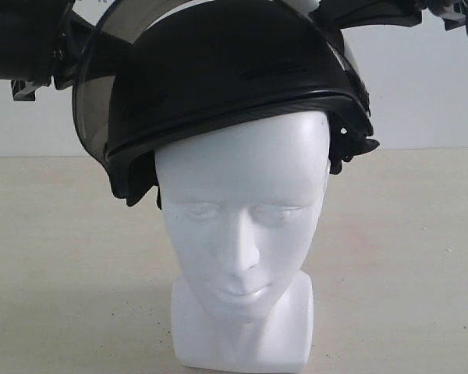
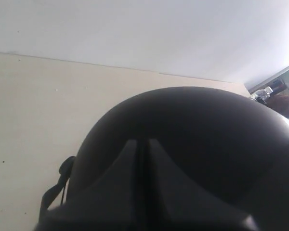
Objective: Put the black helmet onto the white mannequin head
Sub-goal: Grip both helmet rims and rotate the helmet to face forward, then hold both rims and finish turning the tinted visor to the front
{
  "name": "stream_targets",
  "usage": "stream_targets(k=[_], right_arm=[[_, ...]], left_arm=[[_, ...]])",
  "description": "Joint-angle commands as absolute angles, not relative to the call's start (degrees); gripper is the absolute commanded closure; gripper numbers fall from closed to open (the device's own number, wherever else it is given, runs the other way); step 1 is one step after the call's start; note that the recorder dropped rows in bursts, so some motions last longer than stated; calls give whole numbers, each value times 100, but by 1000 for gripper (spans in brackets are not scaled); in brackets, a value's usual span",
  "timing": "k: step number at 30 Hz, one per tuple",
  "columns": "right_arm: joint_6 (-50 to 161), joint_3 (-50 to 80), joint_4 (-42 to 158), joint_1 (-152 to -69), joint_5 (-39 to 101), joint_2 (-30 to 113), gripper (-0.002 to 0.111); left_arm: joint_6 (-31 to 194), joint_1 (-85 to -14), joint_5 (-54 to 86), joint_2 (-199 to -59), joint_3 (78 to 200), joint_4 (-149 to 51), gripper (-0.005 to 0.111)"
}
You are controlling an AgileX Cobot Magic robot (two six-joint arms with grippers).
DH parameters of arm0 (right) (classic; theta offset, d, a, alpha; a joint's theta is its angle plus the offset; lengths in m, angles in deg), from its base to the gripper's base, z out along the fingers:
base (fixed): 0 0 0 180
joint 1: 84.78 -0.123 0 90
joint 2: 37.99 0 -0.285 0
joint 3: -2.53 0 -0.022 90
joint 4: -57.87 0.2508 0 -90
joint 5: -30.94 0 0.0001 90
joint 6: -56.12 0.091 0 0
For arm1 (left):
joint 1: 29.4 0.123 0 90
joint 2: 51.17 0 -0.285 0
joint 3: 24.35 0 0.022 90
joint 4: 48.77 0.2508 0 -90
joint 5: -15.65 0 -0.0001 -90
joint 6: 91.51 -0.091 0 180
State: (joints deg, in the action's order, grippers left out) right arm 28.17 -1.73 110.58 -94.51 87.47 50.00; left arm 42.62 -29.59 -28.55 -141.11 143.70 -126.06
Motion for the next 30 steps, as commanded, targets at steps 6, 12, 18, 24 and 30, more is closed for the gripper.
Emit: stream_targets(k=[6,12,18,24,30], right_arm=[[2745,-154,11101,-9464,9692,4878,109],[2796,-154,11058,-9464,9944,4758,109],[2921,-46,10910,-9464,10090,4758,109],[2743,664,10910,-9464,10090,4758,109],[2715,656,10899,-9464,10069,4758,109]], left_arm=[[4261,-3012,-3735,-14124,14578,-12612,102],[4261,-3012,-4122,-14124,14578,-12621,102],[4324,-3192,-4535,-14124,14578,-12690,102],[4310,-3595,-4744,-14124,14578,-12695,102],[4515,-3595,-5124,-14058,14578,-12049,102]])
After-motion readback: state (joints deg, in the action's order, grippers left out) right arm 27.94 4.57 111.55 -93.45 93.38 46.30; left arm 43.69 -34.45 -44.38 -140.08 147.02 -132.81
